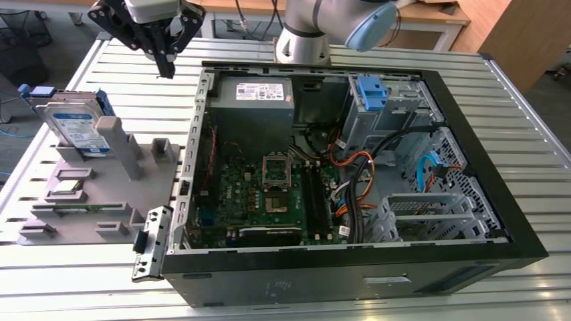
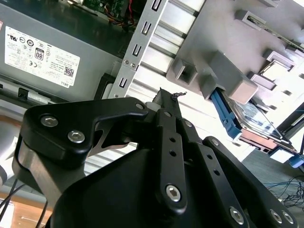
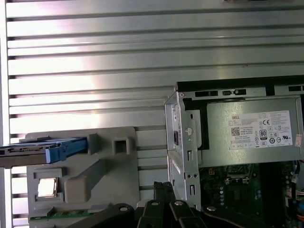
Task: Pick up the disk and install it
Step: 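Reach for the disk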
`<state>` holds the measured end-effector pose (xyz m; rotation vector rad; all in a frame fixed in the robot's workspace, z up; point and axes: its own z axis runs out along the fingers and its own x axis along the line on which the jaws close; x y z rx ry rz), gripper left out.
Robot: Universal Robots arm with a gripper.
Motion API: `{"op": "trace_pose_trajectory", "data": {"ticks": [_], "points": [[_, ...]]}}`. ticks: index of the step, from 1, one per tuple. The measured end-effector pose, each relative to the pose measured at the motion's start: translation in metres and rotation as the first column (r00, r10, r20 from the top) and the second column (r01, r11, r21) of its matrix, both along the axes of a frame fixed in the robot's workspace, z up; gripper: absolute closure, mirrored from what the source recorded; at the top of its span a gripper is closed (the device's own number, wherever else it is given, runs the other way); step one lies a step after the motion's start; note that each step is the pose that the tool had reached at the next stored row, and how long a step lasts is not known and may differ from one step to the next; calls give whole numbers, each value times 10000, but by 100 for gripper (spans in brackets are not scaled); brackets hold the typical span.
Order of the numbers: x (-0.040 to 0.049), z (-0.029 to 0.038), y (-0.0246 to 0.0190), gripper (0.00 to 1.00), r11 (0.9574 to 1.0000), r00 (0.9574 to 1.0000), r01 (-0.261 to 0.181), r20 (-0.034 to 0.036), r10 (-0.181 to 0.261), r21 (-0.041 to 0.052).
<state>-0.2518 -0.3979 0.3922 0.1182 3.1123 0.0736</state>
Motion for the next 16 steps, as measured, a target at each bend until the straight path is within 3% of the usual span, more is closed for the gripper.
{"op": "trace_pose_trajectory", "data": {"ticks": [16], "points": [[-101,0,0,89,10000,10000,0,2,0,66]]}}
